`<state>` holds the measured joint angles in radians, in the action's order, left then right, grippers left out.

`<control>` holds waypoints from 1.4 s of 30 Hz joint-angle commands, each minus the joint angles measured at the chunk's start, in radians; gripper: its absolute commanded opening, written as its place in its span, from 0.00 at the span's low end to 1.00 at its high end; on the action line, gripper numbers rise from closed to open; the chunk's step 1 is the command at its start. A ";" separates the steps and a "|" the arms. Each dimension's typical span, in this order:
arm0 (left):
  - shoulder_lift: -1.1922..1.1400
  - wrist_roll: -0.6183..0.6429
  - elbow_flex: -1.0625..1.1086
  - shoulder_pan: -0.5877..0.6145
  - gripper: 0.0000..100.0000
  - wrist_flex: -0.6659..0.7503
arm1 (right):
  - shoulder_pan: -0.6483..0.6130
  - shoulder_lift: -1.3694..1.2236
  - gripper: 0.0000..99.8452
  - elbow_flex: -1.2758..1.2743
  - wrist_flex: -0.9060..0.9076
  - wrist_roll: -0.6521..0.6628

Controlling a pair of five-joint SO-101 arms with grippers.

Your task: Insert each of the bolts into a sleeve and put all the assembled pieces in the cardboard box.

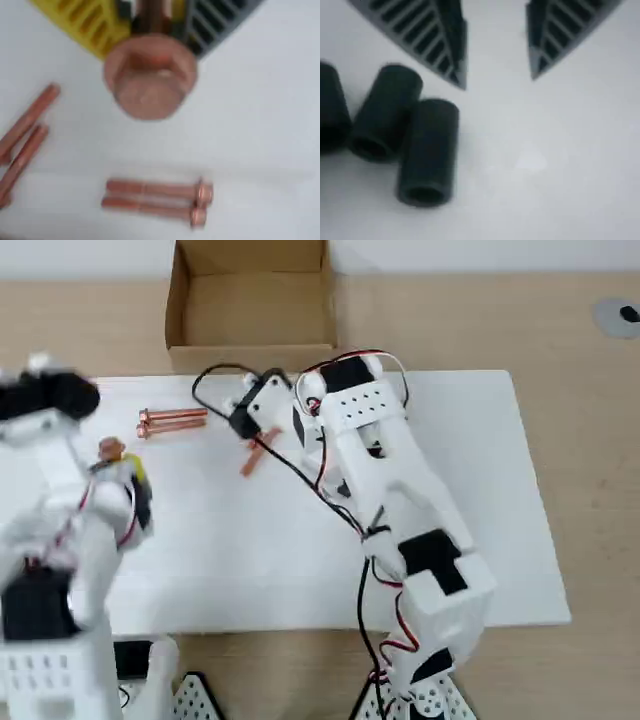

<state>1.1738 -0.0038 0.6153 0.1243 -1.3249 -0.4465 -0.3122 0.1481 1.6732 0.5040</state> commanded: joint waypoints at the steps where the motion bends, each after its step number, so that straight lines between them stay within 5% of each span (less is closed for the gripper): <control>1: 0.206 0.005 0.117 -0.011 0.01 0.087 | 0.035 -0.047 0.12 0.012 -0.008 0.071; 15: 0.584 0.005 0.341 -0.011 0.01 0.249 | 0.031 -0.182 0.13 0.117 -0.005 0.109; 20: 0.605 0.005 0.342 -0.011 0.01 0.249 | 0.030 -0.180 0.20 0.223 0.074 0.112; 42: 0.605 0.003 0.342 -0.011 0.01 0.249 | 0.094 -0.456 0.20 0.377 0.109 0.209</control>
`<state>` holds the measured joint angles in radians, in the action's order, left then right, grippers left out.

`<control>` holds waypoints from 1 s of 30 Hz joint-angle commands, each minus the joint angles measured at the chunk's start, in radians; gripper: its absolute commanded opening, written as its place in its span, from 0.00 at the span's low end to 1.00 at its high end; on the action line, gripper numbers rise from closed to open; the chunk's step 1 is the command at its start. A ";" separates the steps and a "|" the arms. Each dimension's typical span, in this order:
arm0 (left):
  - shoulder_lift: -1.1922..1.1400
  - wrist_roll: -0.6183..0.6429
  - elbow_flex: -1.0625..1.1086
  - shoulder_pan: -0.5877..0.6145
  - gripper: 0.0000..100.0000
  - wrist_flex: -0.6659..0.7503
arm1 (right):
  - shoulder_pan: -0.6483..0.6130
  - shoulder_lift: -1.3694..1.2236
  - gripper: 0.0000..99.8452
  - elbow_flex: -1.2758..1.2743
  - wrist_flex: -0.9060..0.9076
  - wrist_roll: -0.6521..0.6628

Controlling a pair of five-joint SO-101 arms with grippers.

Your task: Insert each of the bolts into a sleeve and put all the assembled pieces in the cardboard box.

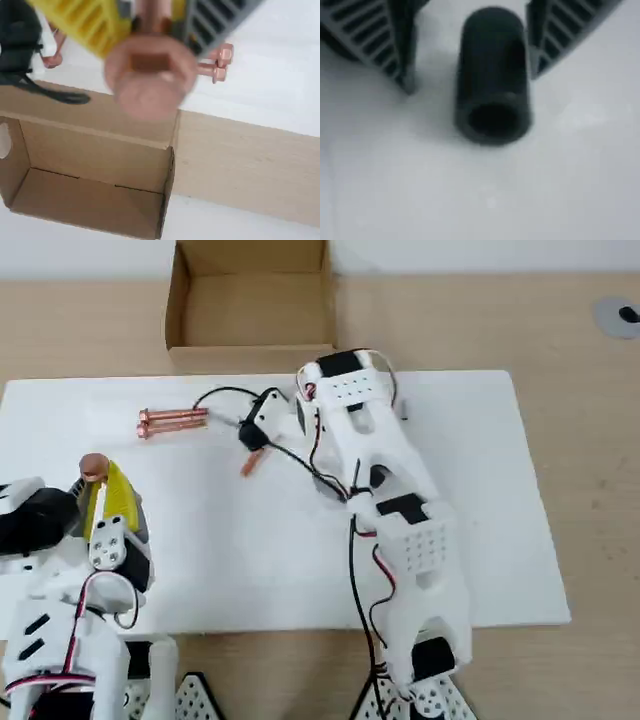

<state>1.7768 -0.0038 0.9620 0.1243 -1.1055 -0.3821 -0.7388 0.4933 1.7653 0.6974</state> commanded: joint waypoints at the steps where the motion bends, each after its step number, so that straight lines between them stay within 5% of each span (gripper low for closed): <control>1: 0.002 0.003 -0.005 -0.011 0.01 0.029 | 0.030 -0.038 0.20 0.030 0.017 0.015; 18: 0.004 0.002 -0.006 -0.009 0.01 0.029 | -0.008 -0.045 0.15 -0.140 0.023 0.048; 30: 0.012 -0.164 -0.015 -0.009 0.01 0.021 | -0.012 -0.045 0.18 -0.154 0.020 0.049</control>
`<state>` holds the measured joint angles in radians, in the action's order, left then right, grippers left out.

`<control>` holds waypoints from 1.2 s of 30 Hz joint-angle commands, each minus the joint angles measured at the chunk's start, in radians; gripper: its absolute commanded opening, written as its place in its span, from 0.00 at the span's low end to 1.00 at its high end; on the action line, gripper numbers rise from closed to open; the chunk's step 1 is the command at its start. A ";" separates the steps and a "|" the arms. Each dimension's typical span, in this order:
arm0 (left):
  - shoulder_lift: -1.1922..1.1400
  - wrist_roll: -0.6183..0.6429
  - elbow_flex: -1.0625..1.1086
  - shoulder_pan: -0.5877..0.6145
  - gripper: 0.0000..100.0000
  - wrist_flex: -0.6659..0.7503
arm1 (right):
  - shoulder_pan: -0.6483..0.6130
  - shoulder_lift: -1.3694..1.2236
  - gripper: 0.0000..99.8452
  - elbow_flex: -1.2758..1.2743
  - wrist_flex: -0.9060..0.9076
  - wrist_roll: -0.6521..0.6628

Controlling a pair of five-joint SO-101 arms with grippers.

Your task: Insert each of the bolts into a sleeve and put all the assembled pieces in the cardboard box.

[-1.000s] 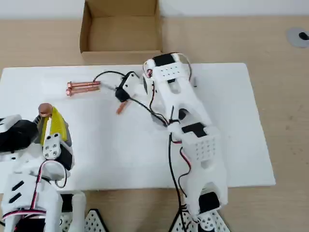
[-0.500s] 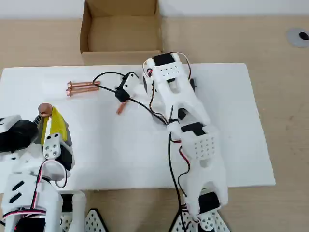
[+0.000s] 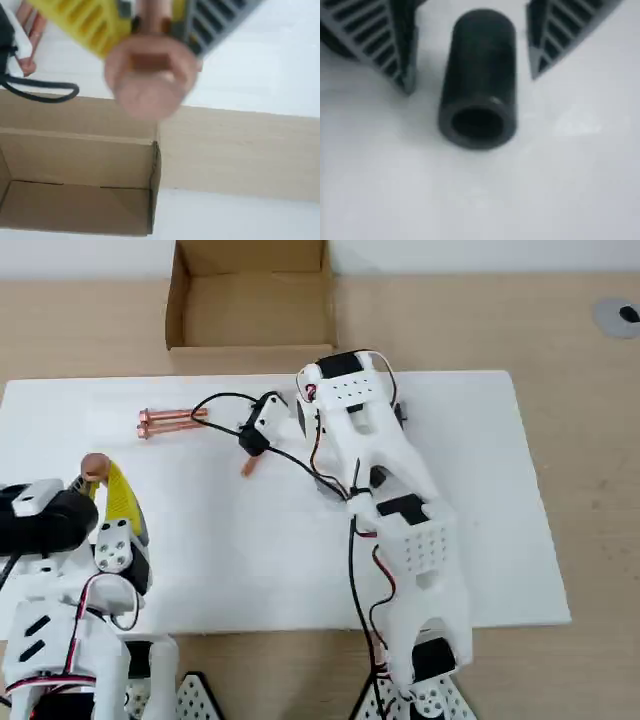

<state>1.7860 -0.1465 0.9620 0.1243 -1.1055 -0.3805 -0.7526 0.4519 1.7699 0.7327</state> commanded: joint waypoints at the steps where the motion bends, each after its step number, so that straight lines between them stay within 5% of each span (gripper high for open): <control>1: 0.002 -0.029 -0.015 -0.009 0.01 0.021 | -0.013 -0.031 0.18 -0.113 0.015 0.015; 6: 0.002 -0.037 -0.015 -0.009 0.01 0.025 | -0.013 -0.031 0.17 -0.114 0.015 0.037; 11: 0.002 -0.038 -0.015 -0.009 0.01 0.029 | -0.010 -0.031 0.01 -0.111 0.014 0.017; 21: 0.002 -0.038 -0.015 -0.009 0.01 0.031 | -0.008 -0.008 0.01 -0.058 0.018 -0.029; 31: 0.002 -0.035 -0.054 -0.009 0.01 0.051 | -0.013 0.424 0.01 0.033 0.018 -0.107; 36: 0.002 -0.029 -0.080 0.097 0.01 0.052 | -0.013 0.671 0.01 0.035 0.012 -0.176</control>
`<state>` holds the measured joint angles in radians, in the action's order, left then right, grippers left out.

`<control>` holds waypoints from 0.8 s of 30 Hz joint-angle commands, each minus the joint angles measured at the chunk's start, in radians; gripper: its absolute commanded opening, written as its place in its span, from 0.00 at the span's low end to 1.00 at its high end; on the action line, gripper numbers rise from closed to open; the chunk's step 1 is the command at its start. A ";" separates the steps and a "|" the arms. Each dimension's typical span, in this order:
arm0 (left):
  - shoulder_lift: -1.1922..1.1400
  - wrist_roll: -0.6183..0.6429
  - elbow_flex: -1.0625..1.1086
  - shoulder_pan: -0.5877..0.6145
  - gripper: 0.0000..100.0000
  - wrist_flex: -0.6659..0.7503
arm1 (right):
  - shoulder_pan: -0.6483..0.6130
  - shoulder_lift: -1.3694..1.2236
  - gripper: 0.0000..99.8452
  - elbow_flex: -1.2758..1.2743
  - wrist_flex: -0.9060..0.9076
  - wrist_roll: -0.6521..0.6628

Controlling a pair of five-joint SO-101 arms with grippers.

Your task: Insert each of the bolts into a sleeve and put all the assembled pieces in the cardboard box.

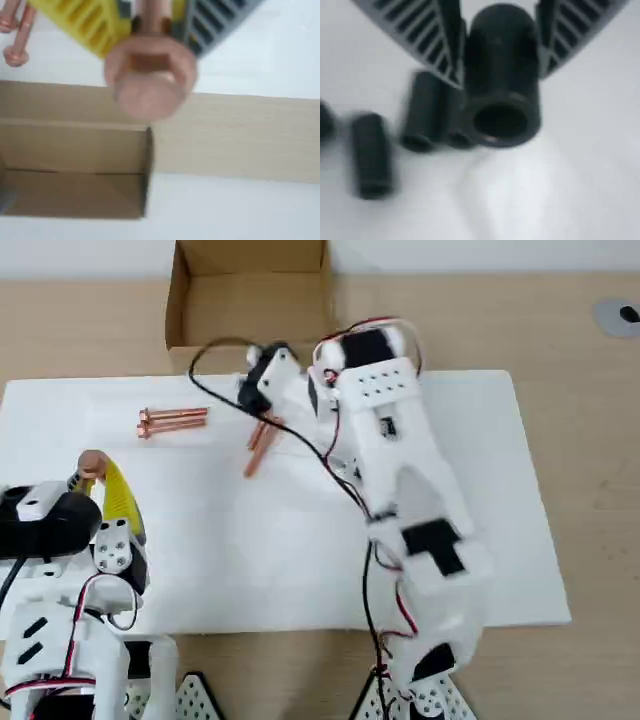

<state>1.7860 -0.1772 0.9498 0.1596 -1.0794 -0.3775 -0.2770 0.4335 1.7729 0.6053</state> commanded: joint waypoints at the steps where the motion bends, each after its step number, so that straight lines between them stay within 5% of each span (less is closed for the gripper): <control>1: 0.002 0.002 -0.071 0.095 0.01 0.026 | -0.018 0.246 0.01 0.053 0.009 -0.071; 6: 0.002 0.038 -0.074 0.267 0.01 0.023 | -0.025 0.536 0.01 0.114 0.005 -0.201; 11: -0.007 0.322 -0.095 0.269 0.01 0.025 | -0.122 0.799 0.01 0.119 0.002 -0.230; 21: -0.008 0.384 -0.097 -0.204 0.01 0.080 | -0.133 1.107 0.01 -0.275 0.000 -0.460; 24: -0.008 0.365 -0.095 -0.242 0.01 0.152 | -0.133 1.194 0.01 -0.515 -0.071 -0.572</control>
<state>1.7845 0.2002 0.9083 -0.0338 -0.9981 -0.4956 0.8477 0.1204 1.7622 0.1312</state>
